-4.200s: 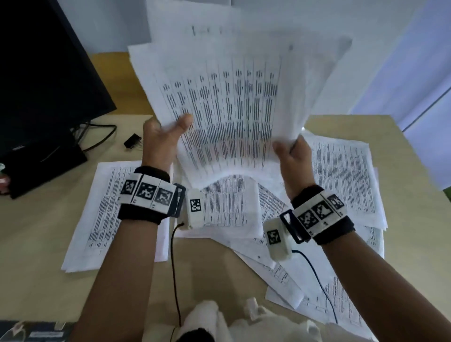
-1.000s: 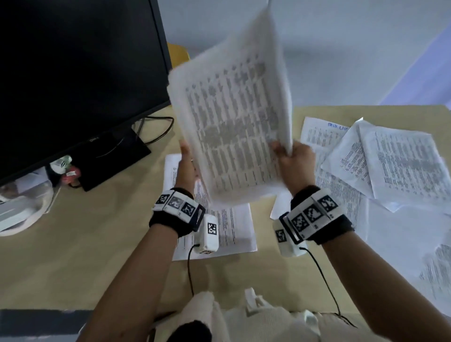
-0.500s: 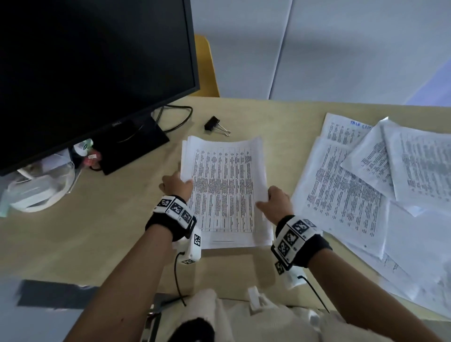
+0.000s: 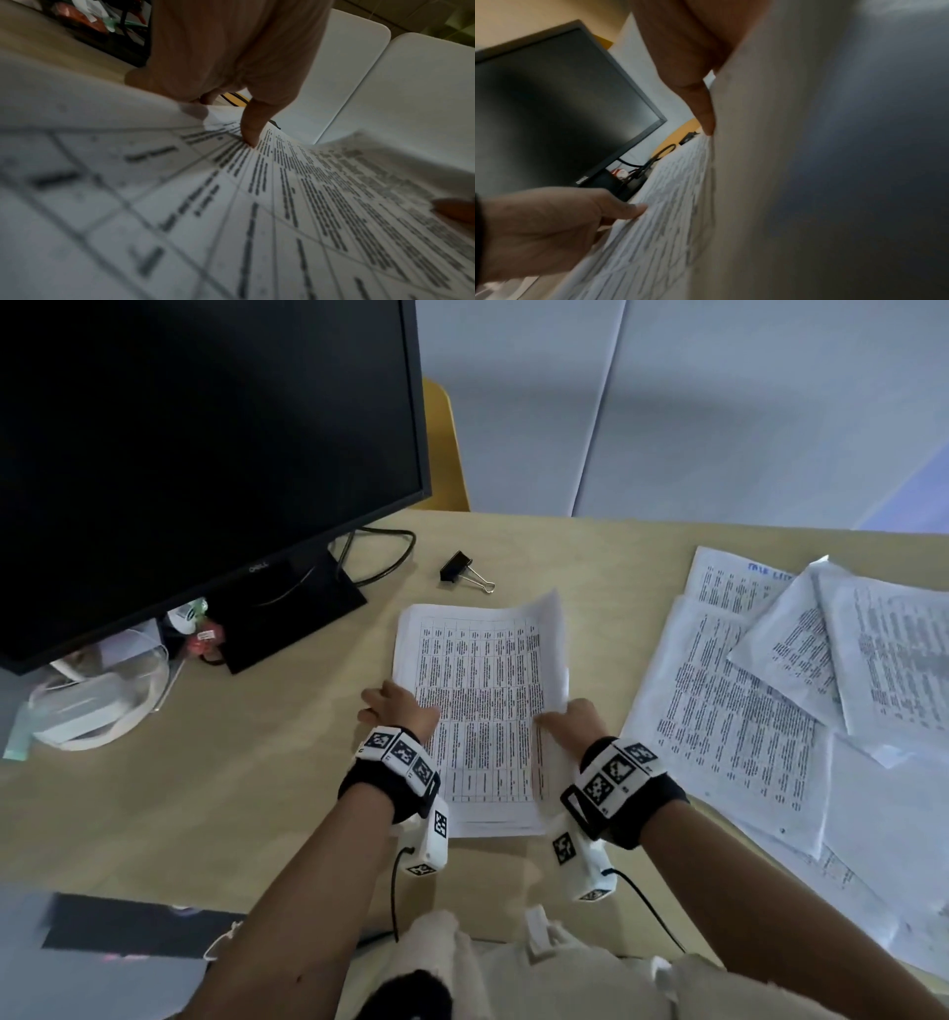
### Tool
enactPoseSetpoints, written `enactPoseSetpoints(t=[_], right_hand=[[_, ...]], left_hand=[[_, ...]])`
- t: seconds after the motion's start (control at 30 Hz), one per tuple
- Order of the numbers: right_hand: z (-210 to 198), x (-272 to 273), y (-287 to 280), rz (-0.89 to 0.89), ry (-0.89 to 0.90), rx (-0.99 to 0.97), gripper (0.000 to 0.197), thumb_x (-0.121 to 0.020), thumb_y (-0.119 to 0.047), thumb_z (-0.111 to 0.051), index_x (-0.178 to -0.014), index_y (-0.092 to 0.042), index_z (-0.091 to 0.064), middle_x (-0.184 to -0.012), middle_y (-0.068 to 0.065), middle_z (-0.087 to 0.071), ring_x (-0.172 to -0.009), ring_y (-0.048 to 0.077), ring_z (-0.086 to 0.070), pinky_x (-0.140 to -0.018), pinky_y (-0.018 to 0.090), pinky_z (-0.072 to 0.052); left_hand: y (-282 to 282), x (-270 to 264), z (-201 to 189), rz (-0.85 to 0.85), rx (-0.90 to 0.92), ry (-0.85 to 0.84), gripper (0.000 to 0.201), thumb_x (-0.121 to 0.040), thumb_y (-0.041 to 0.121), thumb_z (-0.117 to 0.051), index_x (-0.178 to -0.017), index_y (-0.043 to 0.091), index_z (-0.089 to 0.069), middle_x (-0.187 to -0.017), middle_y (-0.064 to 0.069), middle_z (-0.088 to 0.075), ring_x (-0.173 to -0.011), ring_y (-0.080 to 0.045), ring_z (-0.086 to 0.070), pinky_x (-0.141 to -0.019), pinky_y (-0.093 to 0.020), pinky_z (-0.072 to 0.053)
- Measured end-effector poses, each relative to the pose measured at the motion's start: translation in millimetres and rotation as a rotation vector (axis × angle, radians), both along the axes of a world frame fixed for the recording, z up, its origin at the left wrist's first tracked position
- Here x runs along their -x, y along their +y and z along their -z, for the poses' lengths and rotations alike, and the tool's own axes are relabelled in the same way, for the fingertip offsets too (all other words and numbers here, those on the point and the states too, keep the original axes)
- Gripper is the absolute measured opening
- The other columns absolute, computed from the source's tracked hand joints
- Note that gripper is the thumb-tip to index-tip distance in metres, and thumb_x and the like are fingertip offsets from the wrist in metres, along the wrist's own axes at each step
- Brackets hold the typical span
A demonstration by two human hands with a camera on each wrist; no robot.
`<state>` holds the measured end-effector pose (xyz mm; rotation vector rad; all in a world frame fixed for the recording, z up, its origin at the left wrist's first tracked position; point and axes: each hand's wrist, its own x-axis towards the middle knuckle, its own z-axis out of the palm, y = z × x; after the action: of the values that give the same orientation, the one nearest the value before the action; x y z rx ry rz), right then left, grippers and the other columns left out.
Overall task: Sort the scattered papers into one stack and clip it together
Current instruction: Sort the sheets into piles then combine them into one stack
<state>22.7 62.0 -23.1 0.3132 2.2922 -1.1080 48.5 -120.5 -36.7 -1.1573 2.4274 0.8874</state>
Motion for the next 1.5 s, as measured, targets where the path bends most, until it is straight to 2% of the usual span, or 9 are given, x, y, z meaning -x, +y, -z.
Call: enactPoseSetpoints(t=[0.23, 0.37, 0.53, 0.67, 0.8, 0.93, 1.1, 1.3, 1.5], right_hand=[[-48, 2, 12, -0.075, 0.345, 0.204, 0.027, -0.086, -0.015, -0.059, -0.104, 0.004, -0.061, -0.090, 0.014, -0.066, -0.080, 0.028, -0.065, -0.073, 0.037, -0.055], [-80, 7, 24, -0.082, 0.599, 0.196, 0.021, -0.082, -0.016, -0.064, -0.097, -0.002, -0.065, -0.087, 0.019, -0.069, -0.078, 0.034, -0.066, -0.070, 0.050, -0.055], [-108, 13, 33, 0.154, 0.796, 0.357, 0.016, -0.078, -0.007, -0.067, -0.092, -0.007, -0.060, -0.082, 0.011, -0.063, -0.078, 0.028, -0.062, -0.073, 0.047, -0.053], [-99, 6, 38, 0.201, 0.779, 0.360, 0.038, -0.075, -0.012, -0.072, -0.108, -0.005, -0.055, -0.092, 0.001, -0.062, -0.085, 0.020, -0.061, -0.079, 0.042, -0.055], [-110, 3, 41, 0.370, 0.855, 0.484, 0.057, -0.072, -0.007, -0.074, -0.114, -0.016, -0.036, -0.087, -0.013, -0.054, -0.073, -0.012, -0.059, -0.065, 0.010, -0.051], [-138, 2, 35, 0.348, 1.270, 0.410, 0.060, -0.080, -0.011, -0.066, -0.127, -0.022, -0.031, -0.107, -0.020, -0.045, -0.099, 0.011, -0.054, -0.088, 0.011, -0.040], [-134, 17, 36, 0.164, 1.351, 0.105, 0.029, -0.091, -0.026, -0.048, -0.105, -0.011, -0.068, -0.117, 0.018, -0.052, -0.100, 0.025, -0.057, -0.082, 0.011, -0.037], [-113, 20, 47, 0.301, 1.116, 0.423, 0.031, -0.094, -0.008, -0.038, -0.125, -0.007, -0.041, -0.111, -0.004, -0.048, -0.090, -0.010, -0.048, -0.083, 0.003, -0.034], [-79, 11, 38, 0.403, 0.878, 0.466, 0.029, -0.091, 0.006, -0.029, -0.079, -0.021, -0.031, -0.069, -0.011, -0.036, -0.054, -0.010, -0.039, -0.056, 0.012, -0.033]], left_hand=[[-24, 5, 0, -0.357, -0.620, 0.255, 0.098, -0.059, 0.065, -0.072, -0.139, 0.021, -0.035, -0.146, -0.010, -0.037, -0.128, -0.033, -0.043, -0.103, -0.051, -0.040], [-17, 12, -54, -0.441, -0.902, 0.760, 0.032, -0.091, 0.015, -0.056, -0.121, 0.005, -0.052, -0.109, -0.007, -0.065, -0.098, -0.025, -0.064, -0.077, -0.036, -0.053], [2, 17, -113, -0.183, -0.807, 1.211, 0.035, -0.089, 0.000, -0.052, -0.120, 0.015, -0.048, -0.112, 0.004, -0.062, -0.104, -0.008, -0.062, -0.101, -0.037, -0.046], [17, 10, -129, -0.109, -0.778, 1.233, 0.025, -0.085, 0.009, -0.062, -0.102, 0.024, -0.054, -0.097, 0.012, -0.065, -0.088, 0.005, -0.065, -0.085, -0.020, -0.050], [26, 6, -138, -0.058, -0.642, 1.330, 0.035, -0.090, 0.004, -0.055, -0.117, 0.016, -0.035, -0.091, 0.003, -0.055, -0.072, 0.012, -0.060, -0.068, -0.009, -0.048], [22, 12, -145, 0.263, -0.231, 1.378, 0.053, -0.090, 0.018, -0.052, -0.136, 0.026, -0.026, -0.113, -0.004, -0.046, -0.097, 0.007, -0.047, -0.092, -0.019, -0.045], [16, 15, -138, 0.381, 0.045, 1.345, 0.035, -0.089, 0.026, -0.051, -0.122, 0.013, -0.059, -0.108, 0.008, -0.038, -0.103, 0.023, -0.037, -0.090, 0.005, -0.031], [12, 16, -124, 0.120, -0.532, 1.200, 0.021, -0.096, 0.020, -0.044, -0.117, 0.019, -0.041, -0.098, 0.008, -0.058, -0.082, 0.006, -0.062, -0.078, -0.017, -0.049], [32, 18, -103, -0.054, -0.868, 1.081, 0.025, -0.096, 0.003, -0.039, -0.116, 0.010, -0.052, -0.097, 0.007, -0.066, -0.083, 0.003, -0.067, -0.077, -0.020, -0.053]])
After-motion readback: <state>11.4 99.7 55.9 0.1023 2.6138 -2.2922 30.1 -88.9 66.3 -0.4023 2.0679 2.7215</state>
